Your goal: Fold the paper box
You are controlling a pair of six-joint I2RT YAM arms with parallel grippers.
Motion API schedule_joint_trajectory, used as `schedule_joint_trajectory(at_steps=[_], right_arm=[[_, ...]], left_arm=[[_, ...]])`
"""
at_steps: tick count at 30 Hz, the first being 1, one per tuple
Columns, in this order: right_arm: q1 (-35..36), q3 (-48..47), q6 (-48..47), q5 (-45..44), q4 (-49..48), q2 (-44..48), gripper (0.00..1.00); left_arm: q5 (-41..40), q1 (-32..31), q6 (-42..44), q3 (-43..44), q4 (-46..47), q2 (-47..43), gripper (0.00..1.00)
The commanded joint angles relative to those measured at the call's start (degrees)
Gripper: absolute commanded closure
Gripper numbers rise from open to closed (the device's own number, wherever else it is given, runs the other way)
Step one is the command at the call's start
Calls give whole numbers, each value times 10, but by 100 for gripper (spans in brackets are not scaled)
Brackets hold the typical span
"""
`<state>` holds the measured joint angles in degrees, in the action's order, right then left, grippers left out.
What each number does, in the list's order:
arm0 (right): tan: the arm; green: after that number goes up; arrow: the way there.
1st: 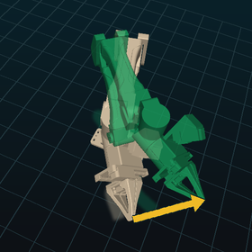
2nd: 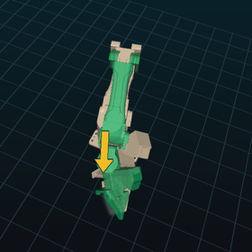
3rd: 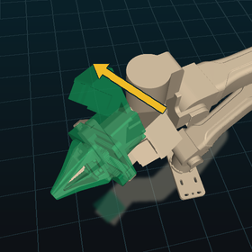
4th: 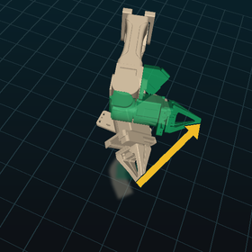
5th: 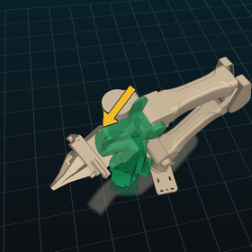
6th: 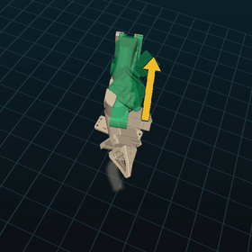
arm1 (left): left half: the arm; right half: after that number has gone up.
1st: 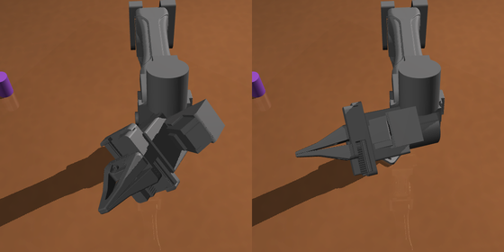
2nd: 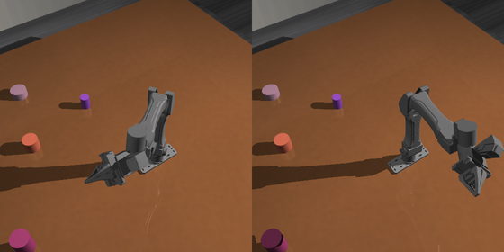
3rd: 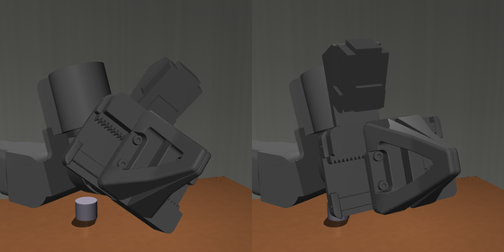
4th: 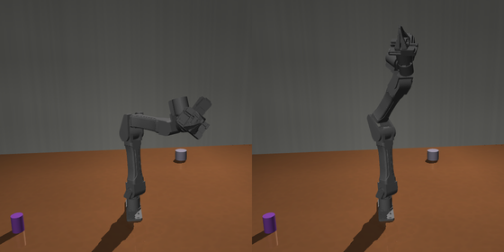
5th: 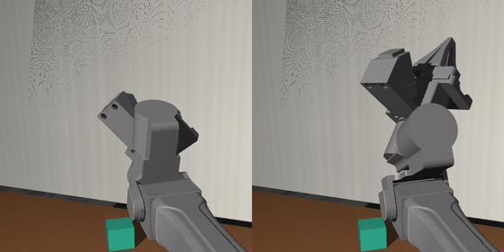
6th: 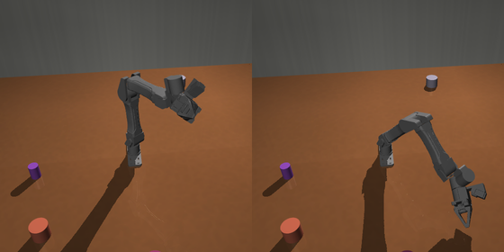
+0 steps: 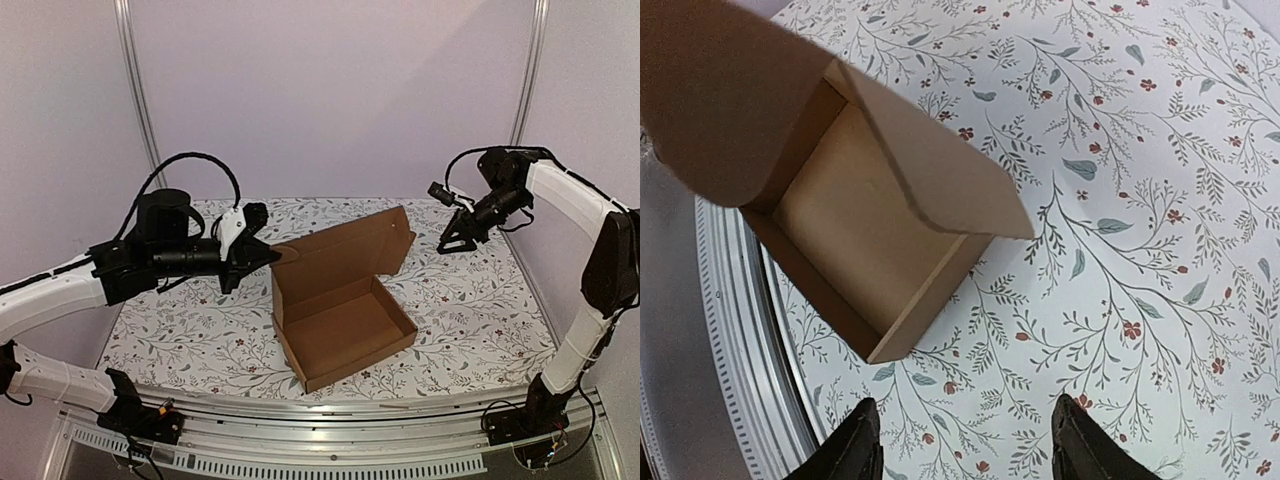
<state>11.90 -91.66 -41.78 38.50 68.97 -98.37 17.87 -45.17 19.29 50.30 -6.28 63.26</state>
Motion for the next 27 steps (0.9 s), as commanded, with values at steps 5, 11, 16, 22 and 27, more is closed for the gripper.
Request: schedule_joint_trajectory(at_steps=[5, 11, 16, 22, 27], right_arm=[[52, -60, -25, 38, -56, -40, 41], [84, -87, -17, 1, -111, -85, 40], [98, -90, 17, -19, -167, -101, 41], [99, -104, 36, -44, -204, -112, 41], [106, -123, 25, -27, -207, -135, 40]], left_arm=[[-33, 23, -15, 0, -26, 26, 100], [-31, 30, -30, -3, -14, 14, 100], [10, 54, -51, -4, 2, 2, 100], [74, 81, -63, 17, -16, 25, 100], [79, 84, -63, 16, -20, 33, 100]])
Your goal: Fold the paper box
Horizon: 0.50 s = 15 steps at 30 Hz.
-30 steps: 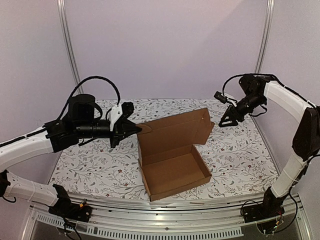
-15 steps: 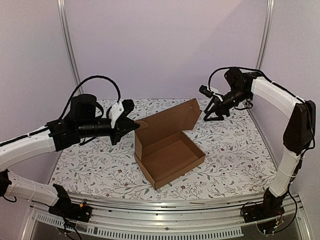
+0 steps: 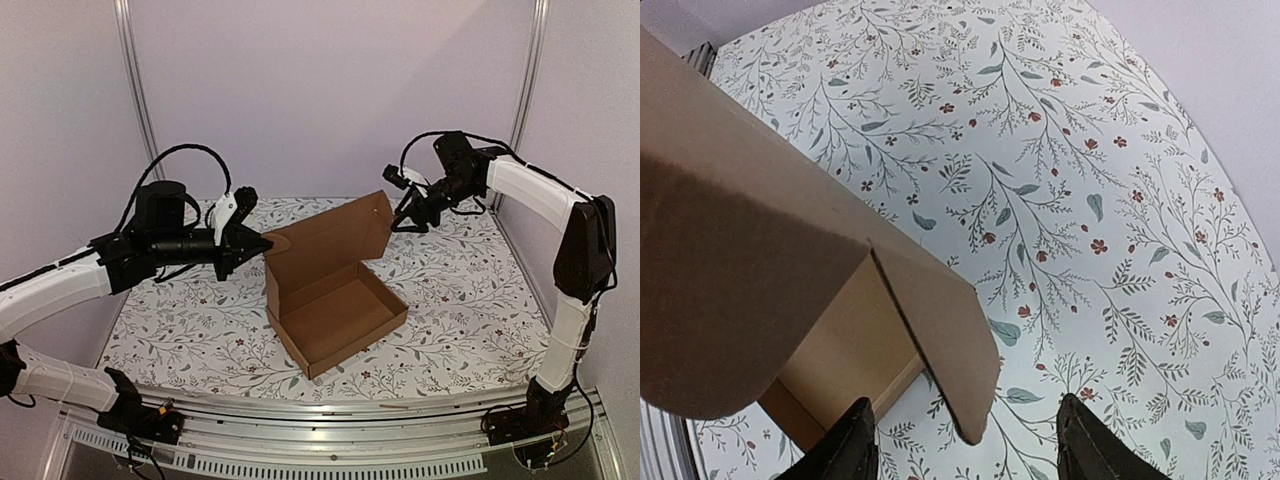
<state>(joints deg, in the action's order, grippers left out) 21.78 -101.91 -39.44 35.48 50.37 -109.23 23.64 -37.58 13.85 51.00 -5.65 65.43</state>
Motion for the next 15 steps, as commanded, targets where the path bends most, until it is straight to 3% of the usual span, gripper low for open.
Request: schedule_joint_trajectory(at_steps=[1, 8, 15], right_arm=[[11, -24, 1, 9, -20, -30, 41], [29, -37, 26, 24, -12, -47, 68], [29, -66, 97, -2, 6, -44, 82]], left_arm=[[21, 8, -10, 9, -26, 12, 100], [16, 10, -29, 10, -17, 22, 100], [8, 11, -32, 10, -14, 21, 100]])
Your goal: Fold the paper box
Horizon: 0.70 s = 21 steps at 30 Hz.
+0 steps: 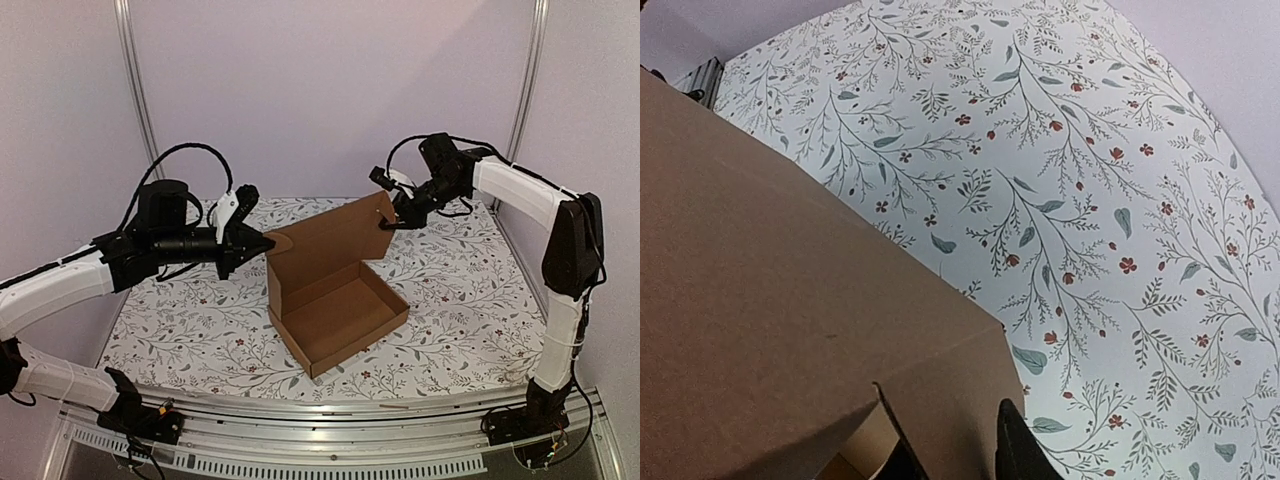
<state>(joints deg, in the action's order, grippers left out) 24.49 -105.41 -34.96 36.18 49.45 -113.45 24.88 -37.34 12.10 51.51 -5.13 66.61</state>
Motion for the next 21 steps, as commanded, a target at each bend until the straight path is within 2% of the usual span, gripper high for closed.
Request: schedule_joint_trajectory(at_steps=[1, 5, 6, 12, 21], right_arm=[[2, -35, 64, -9, 20, -4, 83], [7, -42, 125, -2, 29, -11, 90], [11, -42, 129, 0, 34, -14, 90], [20, -31, 89, -50, 58, -8, 72], [21, -23, 85, -111, 58, -10, 76]], left_arm=[[-5, 9, -17, 4, -18, 10, 100], [0, 9, -30, 6, -10, 16, 100], [1, 9, -33, 6, -7, 17, 100], [-4, 9, -32, 10, -17, 25, 100], [-5, 15, -48, 18, -17, 34, 100]])
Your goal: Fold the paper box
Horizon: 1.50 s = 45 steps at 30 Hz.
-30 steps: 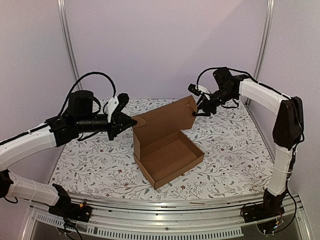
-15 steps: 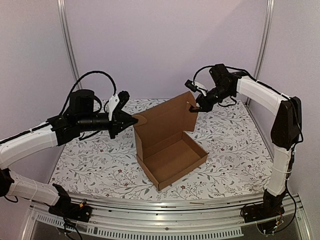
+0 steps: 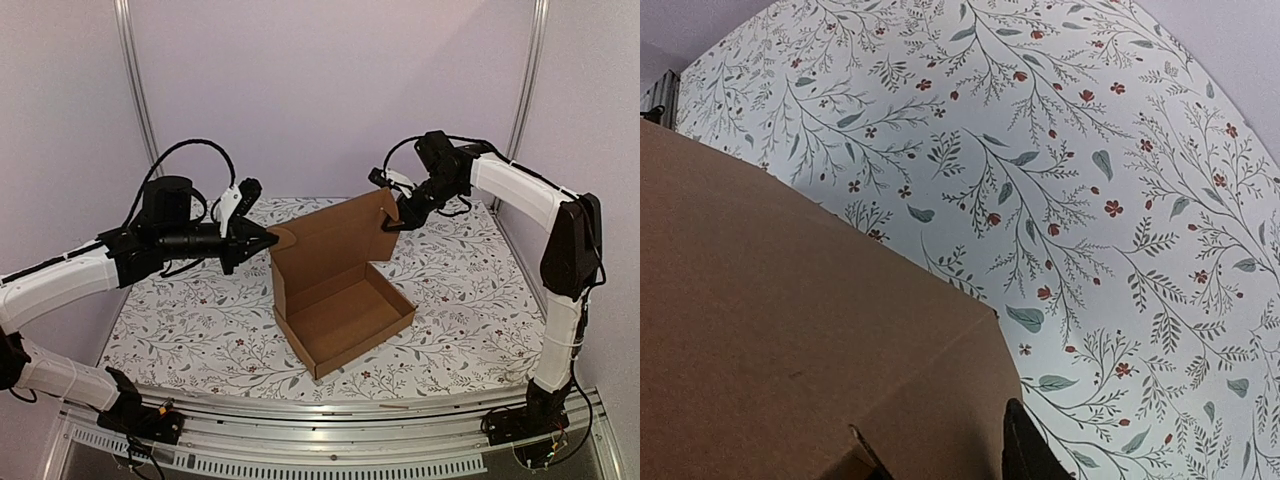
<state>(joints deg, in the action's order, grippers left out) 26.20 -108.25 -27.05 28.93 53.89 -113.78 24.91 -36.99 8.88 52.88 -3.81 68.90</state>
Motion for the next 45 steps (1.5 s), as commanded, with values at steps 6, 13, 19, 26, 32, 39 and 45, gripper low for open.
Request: schedule_joint_trajectory(at_steps=[6, 13, 19, 26, 32, 39, 45], right_arm=[[4, 1, 35, -66, 17, -12, 86], [4, -41, 110, 5, 41, -27, 93], [6, -69, 184, 72, 52, -44, 93], [12, -71, 243, 97, 47, -49, 92], [18, 20, 381, 163, -59, -17, 80], [34, 73, 428, 177, -113, 15, 72], [30, 149, 400, 192, -119, 41, 68]], left_arm=[[-19, 13, -22, 3, -29, 10, 100], [-5, 6, -33, 3, -18, 6, 100], [-8, -6, -33, 2, -19, 8, 100], [-30, -15, -52, 6, -11, 9, 100], [-46, -17, -80, 10, 8, 6, 100], [-51, -20, -83, 15, -2, 4, 100], [-56, -48, -60, -16, 5, -30, 100]])
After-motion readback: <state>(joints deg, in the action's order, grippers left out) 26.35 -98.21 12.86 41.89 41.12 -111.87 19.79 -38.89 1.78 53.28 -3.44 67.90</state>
